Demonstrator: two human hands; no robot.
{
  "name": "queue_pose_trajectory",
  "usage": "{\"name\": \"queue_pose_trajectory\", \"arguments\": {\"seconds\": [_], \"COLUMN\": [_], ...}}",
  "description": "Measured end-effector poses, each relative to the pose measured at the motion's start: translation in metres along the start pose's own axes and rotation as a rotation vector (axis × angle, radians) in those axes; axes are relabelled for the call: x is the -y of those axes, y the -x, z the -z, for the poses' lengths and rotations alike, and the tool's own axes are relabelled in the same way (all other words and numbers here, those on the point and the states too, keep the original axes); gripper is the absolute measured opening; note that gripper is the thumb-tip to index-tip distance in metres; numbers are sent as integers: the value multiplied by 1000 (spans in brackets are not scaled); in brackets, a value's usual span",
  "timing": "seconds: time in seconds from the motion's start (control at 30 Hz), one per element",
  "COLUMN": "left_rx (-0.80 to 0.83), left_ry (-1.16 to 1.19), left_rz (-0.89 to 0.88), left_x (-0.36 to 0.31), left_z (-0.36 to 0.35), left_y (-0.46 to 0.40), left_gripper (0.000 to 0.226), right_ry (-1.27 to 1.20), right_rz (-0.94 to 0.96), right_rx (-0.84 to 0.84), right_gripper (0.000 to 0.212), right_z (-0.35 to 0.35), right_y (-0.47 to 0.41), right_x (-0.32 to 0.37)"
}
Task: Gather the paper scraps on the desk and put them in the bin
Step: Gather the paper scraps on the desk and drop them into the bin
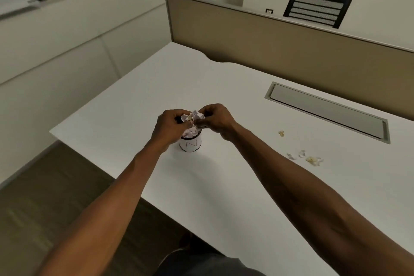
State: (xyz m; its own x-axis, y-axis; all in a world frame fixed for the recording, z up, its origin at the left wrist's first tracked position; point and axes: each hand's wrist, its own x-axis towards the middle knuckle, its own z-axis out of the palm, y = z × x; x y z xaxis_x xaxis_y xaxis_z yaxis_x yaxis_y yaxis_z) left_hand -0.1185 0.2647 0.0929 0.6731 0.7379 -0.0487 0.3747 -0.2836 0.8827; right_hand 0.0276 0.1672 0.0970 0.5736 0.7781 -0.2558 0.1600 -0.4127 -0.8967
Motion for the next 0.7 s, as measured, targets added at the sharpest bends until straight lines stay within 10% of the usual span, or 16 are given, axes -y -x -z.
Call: {"name": "queue_pose_trajectory", "arguments": {"seconds": [0.7], "left_rx": [40], "left_ry": [-452], "left_rz": [-237], "left_x": [55], "left_z": [12], "left_y": [-27], "left_gripper": [45], "right_ry": [729], "right_rz": [338], "right_rx": [-26], "right_gripper": [25], "right_z": [-30], "right_y": [-17], "right_x": [-8]}}
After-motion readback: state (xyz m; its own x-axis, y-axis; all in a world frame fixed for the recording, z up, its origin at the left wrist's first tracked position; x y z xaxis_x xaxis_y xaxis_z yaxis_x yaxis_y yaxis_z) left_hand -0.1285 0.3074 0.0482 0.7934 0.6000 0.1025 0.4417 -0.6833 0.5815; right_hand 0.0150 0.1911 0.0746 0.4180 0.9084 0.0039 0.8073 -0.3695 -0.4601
